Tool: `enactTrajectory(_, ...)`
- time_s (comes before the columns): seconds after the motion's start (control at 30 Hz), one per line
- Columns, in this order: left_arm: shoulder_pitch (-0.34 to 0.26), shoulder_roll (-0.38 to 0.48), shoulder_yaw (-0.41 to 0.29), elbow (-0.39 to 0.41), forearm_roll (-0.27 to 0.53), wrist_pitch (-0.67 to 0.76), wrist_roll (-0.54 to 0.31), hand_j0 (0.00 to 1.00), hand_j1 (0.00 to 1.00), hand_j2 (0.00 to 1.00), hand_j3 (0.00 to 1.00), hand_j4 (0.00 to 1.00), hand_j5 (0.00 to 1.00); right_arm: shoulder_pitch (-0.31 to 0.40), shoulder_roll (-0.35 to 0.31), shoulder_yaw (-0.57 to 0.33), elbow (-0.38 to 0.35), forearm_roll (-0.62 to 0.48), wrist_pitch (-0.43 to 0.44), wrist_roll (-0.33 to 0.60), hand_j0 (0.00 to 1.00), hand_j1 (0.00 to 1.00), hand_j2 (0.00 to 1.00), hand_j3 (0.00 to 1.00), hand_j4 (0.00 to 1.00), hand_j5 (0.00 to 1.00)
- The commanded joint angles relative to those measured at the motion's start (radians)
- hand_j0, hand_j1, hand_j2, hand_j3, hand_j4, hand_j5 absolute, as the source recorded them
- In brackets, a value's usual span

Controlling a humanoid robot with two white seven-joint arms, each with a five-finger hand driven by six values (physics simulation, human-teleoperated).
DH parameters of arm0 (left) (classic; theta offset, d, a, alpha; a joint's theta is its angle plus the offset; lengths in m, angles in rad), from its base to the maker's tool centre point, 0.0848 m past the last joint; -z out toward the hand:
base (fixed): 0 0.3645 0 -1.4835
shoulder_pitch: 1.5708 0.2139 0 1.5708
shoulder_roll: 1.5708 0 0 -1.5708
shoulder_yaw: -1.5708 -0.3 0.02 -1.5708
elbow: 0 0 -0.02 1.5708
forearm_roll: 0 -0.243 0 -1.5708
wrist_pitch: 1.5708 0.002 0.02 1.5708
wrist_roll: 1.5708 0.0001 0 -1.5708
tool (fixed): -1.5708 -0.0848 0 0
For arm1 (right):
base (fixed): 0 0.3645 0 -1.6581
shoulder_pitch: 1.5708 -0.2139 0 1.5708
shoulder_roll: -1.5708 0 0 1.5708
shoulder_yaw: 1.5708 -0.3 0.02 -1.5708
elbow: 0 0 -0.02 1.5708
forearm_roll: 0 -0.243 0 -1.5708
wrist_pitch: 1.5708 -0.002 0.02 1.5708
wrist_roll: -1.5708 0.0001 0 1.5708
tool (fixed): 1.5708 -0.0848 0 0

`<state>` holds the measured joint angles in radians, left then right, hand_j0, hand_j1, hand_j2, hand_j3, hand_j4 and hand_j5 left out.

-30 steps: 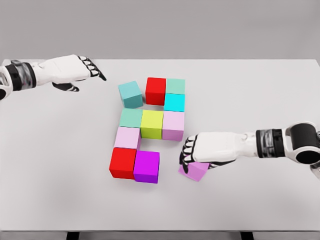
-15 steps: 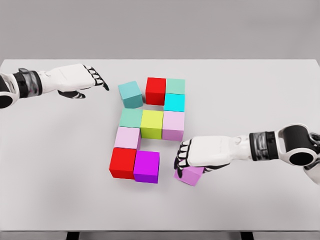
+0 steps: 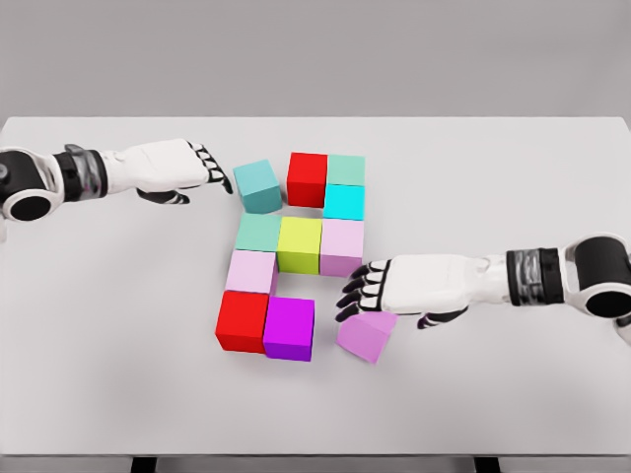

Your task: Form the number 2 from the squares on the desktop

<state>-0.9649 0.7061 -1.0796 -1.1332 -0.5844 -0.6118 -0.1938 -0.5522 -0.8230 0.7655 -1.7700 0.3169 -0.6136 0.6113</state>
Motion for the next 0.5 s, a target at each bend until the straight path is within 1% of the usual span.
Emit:
enactTrajectory(0.0, 0.000, -0.008, 0.001, 0.009, 0.005, 0.001, -0.001, 0.74, 0.74, 0.74, 0.74, 0.74, 0.74, 0.000, -0.015, -0.034, 0.000, -0.010, 0.003, 0.000, 0.99, 0.99, 0.99, 0.99, 0.99, 0.99)
enactTrajectory(0.07, -0.002, -0.010, 0.001, 0.012, 0.003, 0.001, 0.001, 0.74, 0.74, 0.74, 0.74, 0.74, 0.74, -0.002, -0.047, -0.060, 0.000, -0.022, 0.003, 0.000, 0.99, 0.99, 0.99, 0.99, 0.99, 0.99)
enactTrajectory(0.17, 0.000, -0.030, 0.000, 0.030, -0.006, 0.001, 0.001, 0.74, 0.74, 0.74, 0.74, 0.74, 0.74, -0.002, -0.116, -0.095, 0.000, -0.113, 0.003, 0.000, 0.99, 0.99, 0.99, 0.99, 0.99, 0.99)
enactTrajectory(0.2, -0.002, -0.030, 0.001, 0.035, -0.009, 0.001, 0.001, 0.74, 0.74, 0.74, 0.74, 0.74, 0.74, -0.002, -0.130, -0.103, 0.000, -0.119, 0.003, 0.000, 0.99, 0.99, 0.99, 0.99, 0.99, 0.99)
enactTrajectory(0.27, -0.005, -0.034, 0.001, 0.039, -0.011, 0.001, -0.001, 0.74, 0.74, 0.74, 0.74, 0.74, 0.74, -0.002, -0.139, -0.109, 0.000, -0.124, 0.003, 0.000, 0.99, 0.99, 0.99, 0.99, 0.99, 0.99)
enactTrajectory(0.33, -0.005, -0.053, 0.001, 0.067, -0.011, 0.001, -0.001, 0.74, 0.74, 0.74, 0.74, 0.74, 0.74, -0.002, -0.140, -0.109, 0.000, -0.128, 0.003, 0.000, 0.99, 0.99, 0.99, 0.99, 0.99, 0.99)
enactTrajectory(0.47, -0.006, -0.056, 0.001, 0.076, -0.011, 0.001, -0.001, 0.74, 0.74, 0.74, 0.74, 0.74, 0.74, -0.002, -0.154, -0.112, 0.000, -0.128, 0.003, 0.000, 0.99, 0.99, 0.99, 0.99, 0.99, 0.99)
